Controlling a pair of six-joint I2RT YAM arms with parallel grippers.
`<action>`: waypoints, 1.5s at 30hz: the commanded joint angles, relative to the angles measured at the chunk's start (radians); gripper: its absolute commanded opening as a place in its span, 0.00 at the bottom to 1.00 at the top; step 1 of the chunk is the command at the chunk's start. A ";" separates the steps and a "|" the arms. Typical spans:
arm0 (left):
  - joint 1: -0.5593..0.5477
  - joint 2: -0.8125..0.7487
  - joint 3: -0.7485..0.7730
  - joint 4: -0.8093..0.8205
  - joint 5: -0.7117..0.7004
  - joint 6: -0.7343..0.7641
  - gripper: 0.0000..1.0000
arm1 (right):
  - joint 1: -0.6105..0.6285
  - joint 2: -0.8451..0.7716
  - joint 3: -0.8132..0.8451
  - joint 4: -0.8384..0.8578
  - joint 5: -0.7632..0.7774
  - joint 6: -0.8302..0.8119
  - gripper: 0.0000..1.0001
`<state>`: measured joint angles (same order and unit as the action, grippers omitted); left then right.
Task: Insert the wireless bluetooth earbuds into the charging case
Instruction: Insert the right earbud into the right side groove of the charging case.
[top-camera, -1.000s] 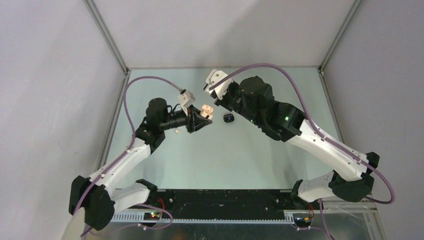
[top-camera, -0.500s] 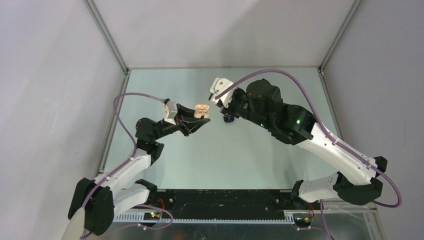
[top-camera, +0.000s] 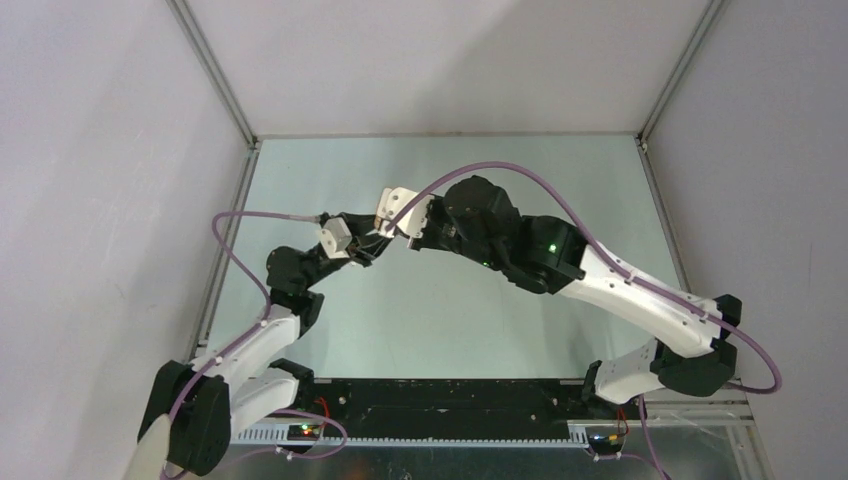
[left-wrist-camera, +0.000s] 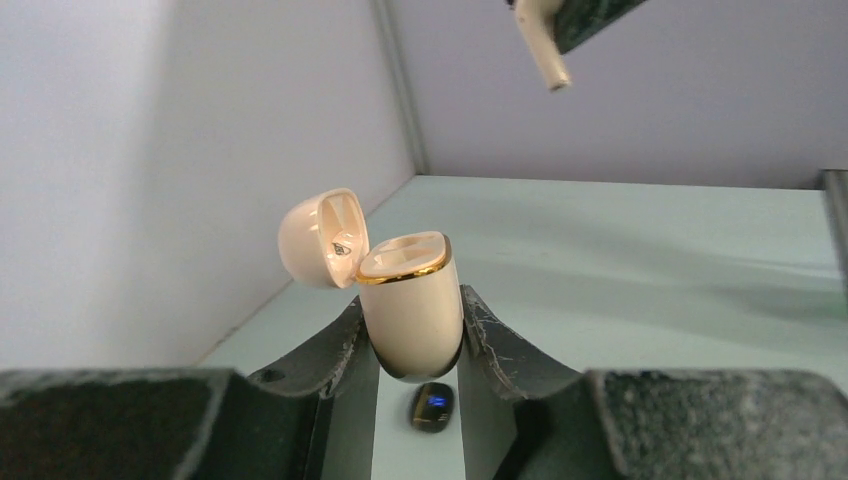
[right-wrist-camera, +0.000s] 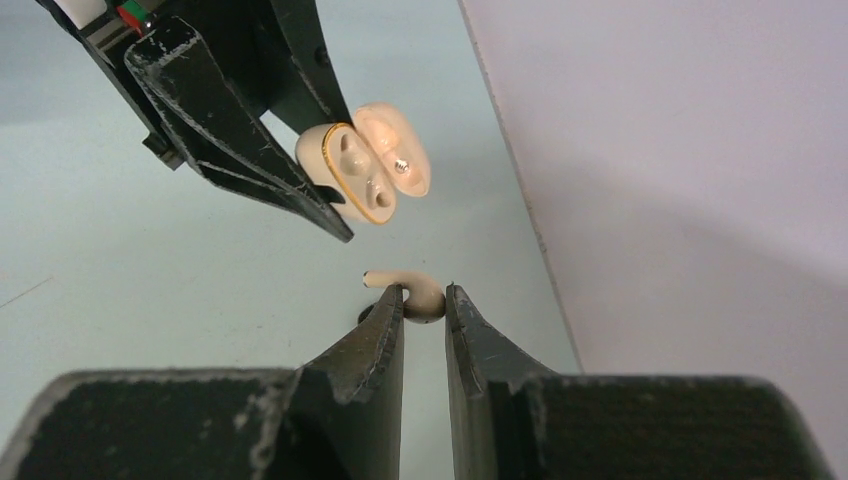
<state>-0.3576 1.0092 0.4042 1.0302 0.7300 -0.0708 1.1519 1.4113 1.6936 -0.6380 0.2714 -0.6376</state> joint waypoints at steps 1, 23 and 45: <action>0.036 0.000 0.033 0.015 -0.155 0.173 0.04 | 0.014 0.044 0.084 0.064 0.088 -0.047 0.05; -0.014 -0.086 -0.027 0.139 0.177 -0.071 0.06 | 0.132 0.170 0.168 0.056 0.242 -0.014 0.03; -0.005 -0.047 -0.003 0.080 0.050 -0.142 0.07 | 0.144 0.132 0.088 0.100 0.281 -0.005 0.03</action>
<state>-0.3679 0.9634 0.3813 1.0748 0.7959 -0.1791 1.2903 1.5848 1.7924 -0.5930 0.5343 -0.6472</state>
